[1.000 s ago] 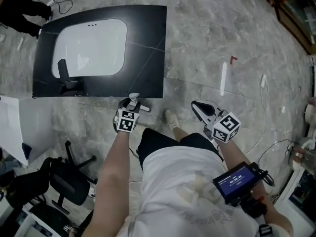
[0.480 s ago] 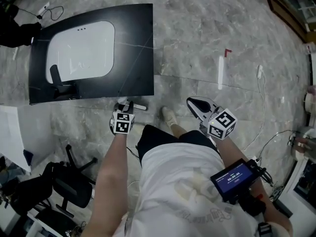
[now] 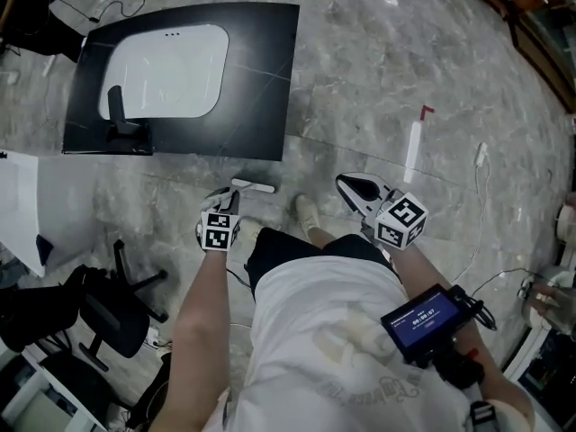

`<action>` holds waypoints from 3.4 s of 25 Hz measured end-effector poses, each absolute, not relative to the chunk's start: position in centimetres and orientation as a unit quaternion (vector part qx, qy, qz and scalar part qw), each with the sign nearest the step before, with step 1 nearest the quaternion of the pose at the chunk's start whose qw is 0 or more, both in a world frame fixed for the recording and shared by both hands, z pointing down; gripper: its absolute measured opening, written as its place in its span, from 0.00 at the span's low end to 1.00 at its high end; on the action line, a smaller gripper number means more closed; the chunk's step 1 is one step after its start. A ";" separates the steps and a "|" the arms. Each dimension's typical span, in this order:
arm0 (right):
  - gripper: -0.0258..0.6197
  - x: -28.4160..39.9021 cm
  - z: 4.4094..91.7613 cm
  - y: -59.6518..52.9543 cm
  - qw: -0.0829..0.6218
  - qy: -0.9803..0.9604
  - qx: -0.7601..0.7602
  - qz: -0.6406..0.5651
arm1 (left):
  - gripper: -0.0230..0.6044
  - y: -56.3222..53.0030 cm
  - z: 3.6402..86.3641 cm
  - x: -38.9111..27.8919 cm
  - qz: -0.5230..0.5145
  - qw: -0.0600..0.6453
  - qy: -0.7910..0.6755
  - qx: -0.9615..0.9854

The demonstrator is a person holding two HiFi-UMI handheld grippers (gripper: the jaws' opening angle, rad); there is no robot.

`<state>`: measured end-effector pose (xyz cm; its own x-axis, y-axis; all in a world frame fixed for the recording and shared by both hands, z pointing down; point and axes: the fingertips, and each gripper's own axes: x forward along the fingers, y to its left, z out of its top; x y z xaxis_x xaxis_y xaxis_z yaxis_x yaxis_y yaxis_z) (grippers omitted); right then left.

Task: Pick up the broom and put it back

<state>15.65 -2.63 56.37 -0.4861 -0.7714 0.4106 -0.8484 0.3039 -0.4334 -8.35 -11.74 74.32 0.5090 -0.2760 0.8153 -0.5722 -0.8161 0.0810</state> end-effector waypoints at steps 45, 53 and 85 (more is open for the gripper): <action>0.07 4.1 53.8 -0.7 0.075 -0.892 0.360 0.262 | 0.18 -0.1 54.4 -16.6 0.223 0.166 -0.418 0.865; 0.07 1.5 51.9 1.6 0.077 -0.902 0.350 0.241 | 0.19 3.5 52.7 -19.3 0.209 0.158 -0.435 0.862; 0.07 -2.4 50.5 9.0 0.090 -0.906 0.355 0.213 | 0.19 12.1 52.0 -24.9 0.164 0.154 -0.452 0.863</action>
